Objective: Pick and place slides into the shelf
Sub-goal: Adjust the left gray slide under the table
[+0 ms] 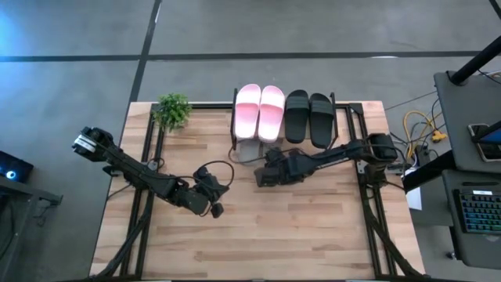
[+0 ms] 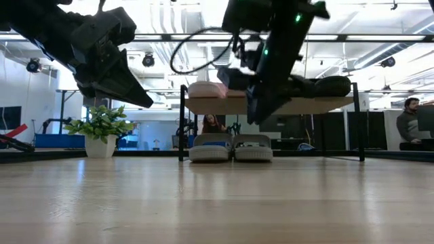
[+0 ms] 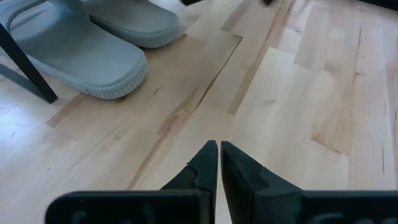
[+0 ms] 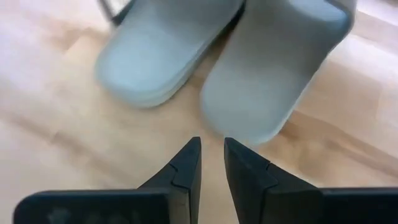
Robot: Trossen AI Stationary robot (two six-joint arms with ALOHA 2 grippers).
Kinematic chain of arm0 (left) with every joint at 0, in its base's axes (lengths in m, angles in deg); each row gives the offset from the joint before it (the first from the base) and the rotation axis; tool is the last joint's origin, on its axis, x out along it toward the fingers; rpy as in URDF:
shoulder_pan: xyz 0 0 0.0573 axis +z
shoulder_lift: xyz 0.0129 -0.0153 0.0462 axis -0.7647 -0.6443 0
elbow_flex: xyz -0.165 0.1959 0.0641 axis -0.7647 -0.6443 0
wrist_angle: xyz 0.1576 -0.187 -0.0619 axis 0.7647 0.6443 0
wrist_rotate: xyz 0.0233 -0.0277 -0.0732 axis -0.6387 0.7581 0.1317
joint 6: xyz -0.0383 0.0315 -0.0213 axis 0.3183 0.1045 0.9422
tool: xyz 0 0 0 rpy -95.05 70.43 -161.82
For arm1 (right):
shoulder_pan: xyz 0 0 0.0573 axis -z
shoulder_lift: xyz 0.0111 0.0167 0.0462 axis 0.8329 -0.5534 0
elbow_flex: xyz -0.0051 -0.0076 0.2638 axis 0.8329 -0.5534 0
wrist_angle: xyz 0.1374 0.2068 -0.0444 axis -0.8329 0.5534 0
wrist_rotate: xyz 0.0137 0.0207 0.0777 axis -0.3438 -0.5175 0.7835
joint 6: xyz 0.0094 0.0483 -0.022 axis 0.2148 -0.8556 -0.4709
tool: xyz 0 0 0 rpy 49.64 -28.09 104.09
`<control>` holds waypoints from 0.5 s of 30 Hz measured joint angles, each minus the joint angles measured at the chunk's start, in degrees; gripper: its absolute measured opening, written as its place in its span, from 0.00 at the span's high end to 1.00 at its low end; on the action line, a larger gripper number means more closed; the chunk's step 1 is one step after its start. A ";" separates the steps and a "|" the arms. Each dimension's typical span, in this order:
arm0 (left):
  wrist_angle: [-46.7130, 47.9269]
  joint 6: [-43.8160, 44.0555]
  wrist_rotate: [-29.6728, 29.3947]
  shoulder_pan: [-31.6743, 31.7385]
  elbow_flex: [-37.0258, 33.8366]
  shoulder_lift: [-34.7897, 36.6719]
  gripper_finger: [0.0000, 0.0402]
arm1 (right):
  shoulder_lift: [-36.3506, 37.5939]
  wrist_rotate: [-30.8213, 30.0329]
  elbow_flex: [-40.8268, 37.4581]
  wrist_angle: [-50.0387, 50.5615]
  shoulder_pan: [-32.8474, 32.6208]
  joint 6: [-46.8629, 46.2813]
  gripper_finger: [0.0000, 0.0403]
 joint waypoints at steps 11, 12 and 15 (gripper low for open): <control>-3.30 0.16 3.50 2.39 0.04 -0.30 0.99 | 1.29 -0.21 5.94 7.03 -11.39 -6.13 0.84; -3.62 0.08 5.00 3.32 0.04 -0.69 0.99 | 1.38 -0.24 6.19 9.66 -12.11 -8.44 0.84; -4.36 -2.04 6.37 5.86 0.02 -2.98 0.99 | 1.64 -0.25 6.29 17.15 -14.45 -16.26 0.84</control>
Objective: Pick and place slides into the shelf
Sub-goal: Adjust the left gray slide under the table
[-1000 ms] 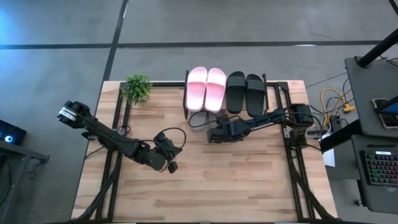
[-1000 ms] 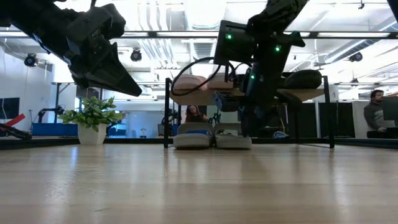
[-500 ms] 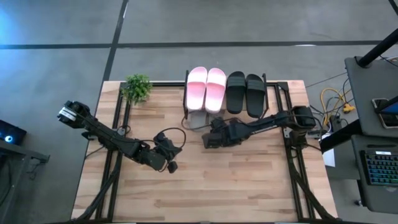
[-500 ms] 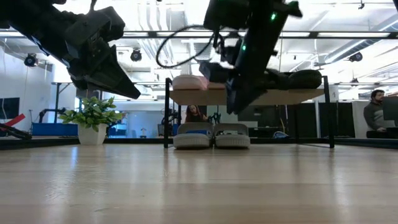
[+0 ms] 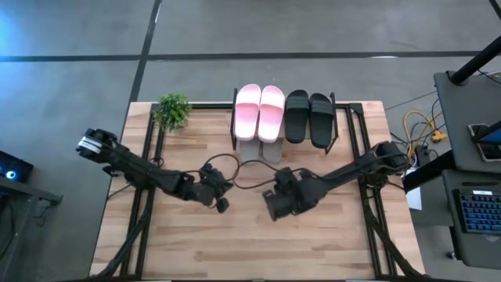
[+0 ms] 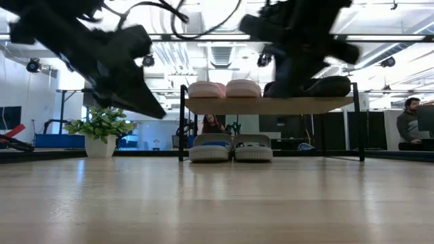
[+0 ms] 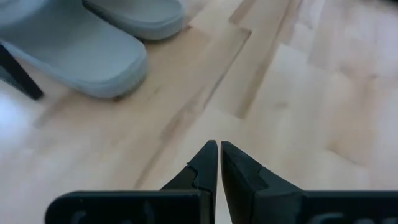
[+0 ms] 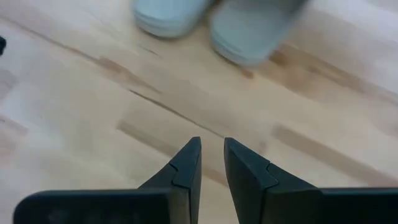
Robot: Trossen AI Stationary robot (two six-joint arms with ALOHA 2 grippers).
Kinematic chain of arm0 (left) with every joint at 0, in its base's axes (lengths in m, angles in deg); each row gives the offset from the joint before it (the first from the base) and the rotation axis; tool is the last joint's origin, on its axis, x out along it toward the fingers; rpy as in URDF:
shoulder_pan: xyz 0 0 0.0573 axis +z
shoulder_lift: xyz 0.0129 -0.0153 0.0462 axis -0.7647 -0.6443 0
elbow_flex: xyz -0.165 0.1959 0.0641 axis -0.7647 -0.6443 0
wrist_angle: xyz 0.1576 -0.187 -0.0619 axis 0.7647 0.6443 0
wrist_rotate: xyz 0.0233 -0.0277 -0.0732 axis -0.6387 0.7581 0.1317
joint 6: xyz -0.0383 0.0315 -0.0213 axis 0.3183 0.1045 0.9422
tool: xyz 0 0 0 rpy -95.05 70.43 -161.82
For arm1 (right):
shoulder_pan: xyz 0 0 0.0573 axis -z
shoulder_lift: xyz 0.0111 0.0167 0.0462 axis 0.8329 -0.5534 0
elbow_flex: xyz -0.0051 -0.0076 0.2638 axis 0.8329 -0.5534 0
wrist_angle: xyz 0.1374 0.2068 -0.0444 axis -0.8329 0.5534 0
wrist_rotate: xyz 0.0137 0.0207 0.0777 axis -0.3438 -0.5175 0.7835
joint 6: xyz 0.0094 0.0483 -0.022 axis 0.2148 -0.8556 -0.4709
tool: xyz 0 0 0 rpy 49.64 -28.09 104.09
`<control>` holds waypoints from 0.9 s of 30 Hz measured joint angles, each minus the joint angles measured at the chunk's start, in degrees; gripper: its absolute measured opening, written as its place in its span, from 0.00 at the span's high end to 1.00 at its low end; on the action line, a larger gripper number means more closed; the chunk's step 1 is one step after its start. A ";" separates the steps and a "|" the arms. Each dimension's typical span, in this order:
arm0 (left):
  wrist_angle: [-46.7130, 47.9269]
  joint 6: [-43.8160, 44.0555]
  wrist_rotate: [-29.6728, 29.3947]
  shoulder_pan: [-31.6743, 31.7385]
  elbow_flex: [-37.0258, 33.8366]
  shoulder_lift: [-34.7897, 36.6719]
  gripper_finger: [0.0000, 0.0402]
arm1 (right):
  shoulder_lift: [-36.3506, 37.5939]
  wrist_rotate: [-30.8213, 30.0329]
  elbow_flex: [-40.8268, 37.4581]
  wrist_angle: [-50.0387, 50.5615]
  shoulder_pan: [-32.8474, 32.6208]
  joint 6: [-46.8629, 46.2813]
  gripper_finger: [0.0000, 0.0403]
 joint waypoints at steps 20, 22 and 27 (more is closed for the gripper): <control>-19.75 -11.85 1.74 12.30 5.60 -21.68 0.99 | 2.14 -1.99 -0.06 11.34 -13.14 -28.61 0.84; -19.75 -12.04 1.74 13.13 6.46 -22.50 0.99 | 2.14 -2.03 -0.07 11.23 -13.48 -29.07 0.84; -19.86 -16.11 1.79 15.43 8.50 -24.21 0.99 | 2.14 -2.26 -0.14 11.36 -13.69 -29.82 0.84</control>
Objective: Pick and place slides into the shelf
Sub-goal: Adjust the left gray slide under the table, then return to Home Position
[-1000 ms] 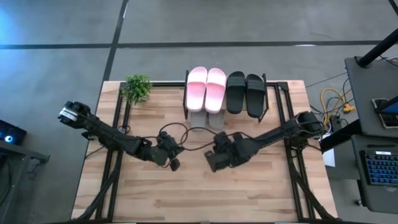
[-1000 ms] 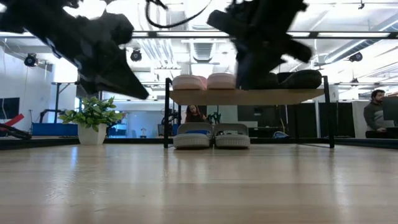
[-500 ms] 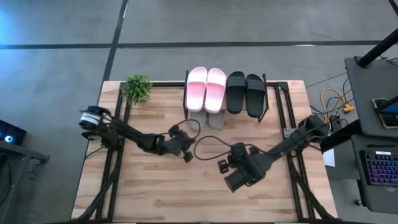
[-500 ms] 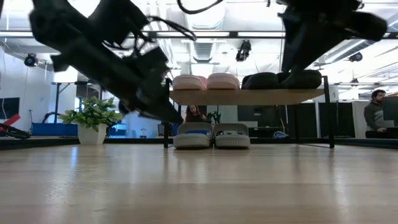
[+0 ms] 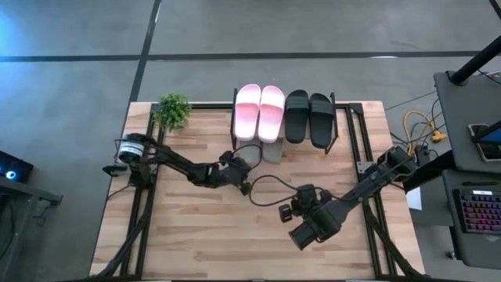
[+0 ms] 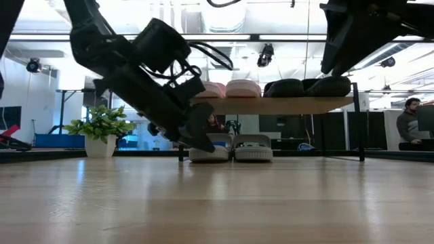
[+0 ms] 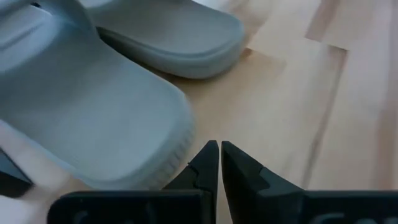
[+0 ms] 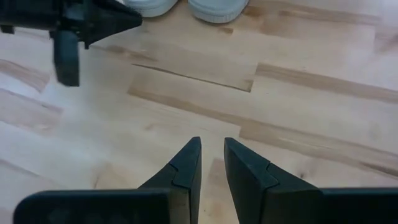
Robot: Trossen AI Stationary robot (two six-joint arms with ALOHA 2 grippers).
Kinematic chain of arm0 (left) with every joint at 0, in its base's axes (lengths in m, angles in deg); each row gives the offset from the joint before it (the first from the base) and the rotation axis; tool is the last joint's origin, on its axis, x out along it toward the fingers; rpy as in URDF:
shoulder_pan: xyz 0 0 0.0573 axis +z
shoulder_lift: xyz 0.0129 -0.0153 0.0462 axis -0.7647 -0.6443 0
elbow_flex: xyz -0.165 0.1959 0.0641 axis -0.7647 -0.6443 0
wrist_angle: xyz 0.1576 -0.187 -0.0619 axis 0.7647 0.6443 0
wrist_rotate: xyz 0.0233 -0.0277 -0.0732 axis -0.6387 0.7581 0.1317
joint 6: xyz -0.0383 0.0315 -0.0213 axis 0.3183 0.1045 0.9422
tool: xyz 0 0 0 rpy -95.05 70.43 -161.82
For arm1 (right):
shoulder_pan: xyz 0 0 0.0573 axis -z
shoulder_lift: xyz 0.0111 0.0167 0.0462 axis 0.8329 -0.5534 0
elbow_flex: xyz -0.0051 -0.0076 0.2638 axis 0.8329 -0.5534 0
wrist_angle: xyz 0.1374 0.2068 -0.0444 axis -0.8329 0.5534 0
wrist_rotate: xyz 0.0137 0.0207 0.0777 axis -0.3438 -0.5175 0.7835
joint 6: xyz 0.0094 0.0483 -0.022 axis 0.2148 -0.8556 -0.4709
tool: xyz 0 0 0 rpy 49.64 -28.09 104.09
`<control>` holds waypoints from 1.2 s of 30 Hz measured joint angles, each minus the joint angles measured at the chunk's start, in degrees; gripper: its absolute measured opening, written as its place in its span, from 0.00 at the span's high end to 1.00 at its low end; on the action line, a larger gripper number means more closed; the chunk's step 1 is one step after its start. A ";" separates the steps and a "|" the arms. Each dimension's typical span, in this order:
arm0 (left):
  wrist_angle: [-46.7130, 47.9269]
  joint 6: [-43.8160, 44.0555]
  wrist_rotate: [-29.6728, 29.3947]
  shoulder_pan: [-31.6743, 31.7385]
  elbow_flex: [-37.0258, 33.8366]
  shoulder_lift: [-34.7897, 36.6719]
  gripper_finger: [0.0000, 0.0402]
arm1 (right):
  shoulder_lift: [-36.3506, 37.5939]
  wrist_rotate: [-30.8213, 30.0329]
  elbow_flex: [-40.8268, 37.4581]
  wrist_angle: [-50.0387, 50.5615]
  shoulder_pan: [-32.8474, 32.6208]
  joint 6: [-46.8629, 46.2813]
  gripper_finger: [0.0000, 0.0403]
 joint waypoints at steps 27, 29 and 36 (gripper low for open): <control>-0.03 -4.31 1.00 4.06 0.42 -0.09 0.99 | -0.02 -0.91 -0.12 0.06 0.00 0.15 0.84; -0.04 -4.10 1.12 4.08 0.42 -0.01 0.99 | -0.02 -0.91 -0.12 0.06 -0.02 0.26 0.84; -0.33 -1.23 4.05 -0.13 0.44 3.02 0.99 | -0.02 -1.05 -0.14 0.04 -0.35 0.54 0.84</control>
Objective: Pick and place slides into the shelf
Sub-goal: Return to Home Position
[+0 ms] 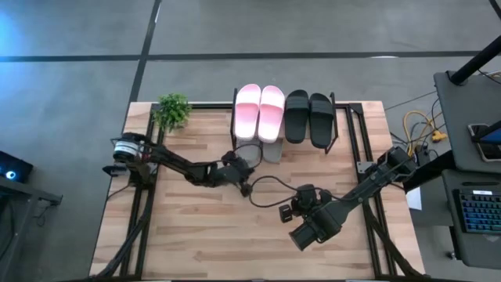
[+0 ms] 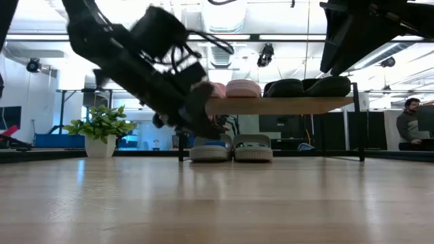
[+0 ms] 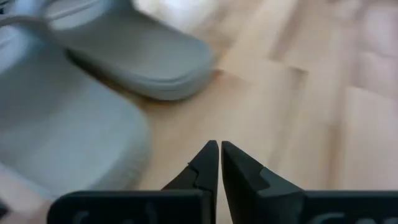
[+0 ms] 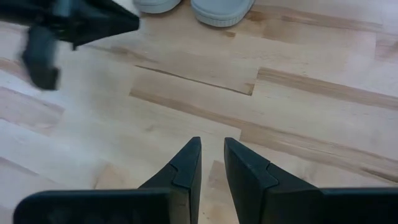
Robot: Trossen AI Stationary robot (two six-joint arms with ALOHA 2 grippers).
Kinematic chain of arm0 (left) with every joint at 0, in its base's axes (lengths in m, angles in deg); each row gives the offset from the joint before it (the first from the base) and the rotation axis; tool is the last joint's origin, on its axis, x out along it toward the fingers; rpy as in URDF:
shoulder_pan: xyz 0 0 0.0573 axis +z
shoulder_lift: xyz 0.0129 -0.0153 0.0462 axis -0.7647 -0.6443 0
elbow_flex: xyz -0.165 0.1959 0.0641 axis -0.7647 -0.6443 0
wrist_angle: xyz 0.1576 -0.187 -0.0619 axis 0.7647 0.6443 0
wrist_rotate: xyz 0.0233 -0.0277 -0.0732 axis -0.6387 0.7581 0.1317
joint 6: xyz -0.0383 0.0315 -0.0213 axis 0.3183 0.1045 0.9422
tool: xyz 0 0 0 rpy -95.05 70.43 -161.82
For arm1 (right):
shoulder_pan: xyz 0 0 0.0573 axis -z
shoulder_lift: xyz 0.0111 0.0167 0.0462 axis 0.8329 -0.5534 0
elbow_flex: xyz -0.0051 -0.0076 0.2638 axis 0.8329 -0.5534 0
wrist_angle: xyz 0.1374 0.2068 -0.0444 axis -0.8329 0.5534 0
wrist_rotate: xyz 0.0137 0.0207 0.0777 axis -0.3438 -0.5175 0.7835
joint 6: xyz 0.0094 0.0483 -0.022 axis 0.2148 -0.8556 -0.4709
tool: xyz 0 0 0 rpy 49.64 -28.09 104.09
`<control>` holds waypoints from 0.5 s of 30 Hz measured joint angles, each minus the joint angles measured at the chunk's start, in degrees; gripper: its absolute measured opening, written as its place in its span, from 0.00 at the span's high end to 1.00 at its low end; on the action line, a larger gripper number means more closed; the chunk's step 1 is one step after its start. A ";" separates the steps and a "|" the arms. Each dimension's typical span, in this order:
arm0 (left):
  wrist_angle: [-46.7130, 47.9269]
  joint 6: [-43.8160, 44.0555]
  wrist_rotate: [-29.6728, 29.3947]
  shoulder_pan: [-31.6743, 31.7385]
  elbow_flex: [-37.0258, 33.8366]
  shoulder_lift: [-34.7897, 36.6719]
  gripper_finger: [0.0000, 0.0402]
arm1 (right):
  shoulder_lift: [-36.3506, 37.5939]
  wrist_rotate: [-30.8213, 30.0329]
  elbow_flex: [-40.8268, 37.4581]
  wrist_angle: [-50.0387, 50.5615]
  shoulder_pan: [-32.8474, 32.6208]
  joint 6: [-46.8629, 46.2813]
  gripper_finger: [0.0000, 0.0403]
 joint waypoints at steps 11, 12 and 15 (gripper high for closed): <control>-2.77 0.58 28.04 -12.45 -0.15 15.48 0.99 | 2.87 -0.01 1.17 -14.15 -0.84 23.73 0.87; -3.72 1.17 30.77 -13.17 -0.15 17.27 0.99 | 3.83 0.03 1.18 -16.55 -0.66 27.15 0.88; -4.19 1.59 32.88 -14.36 -0.17 22.78 0.99 | 6.69 0.33 1.18 -20.19 0.54 34.19 0.91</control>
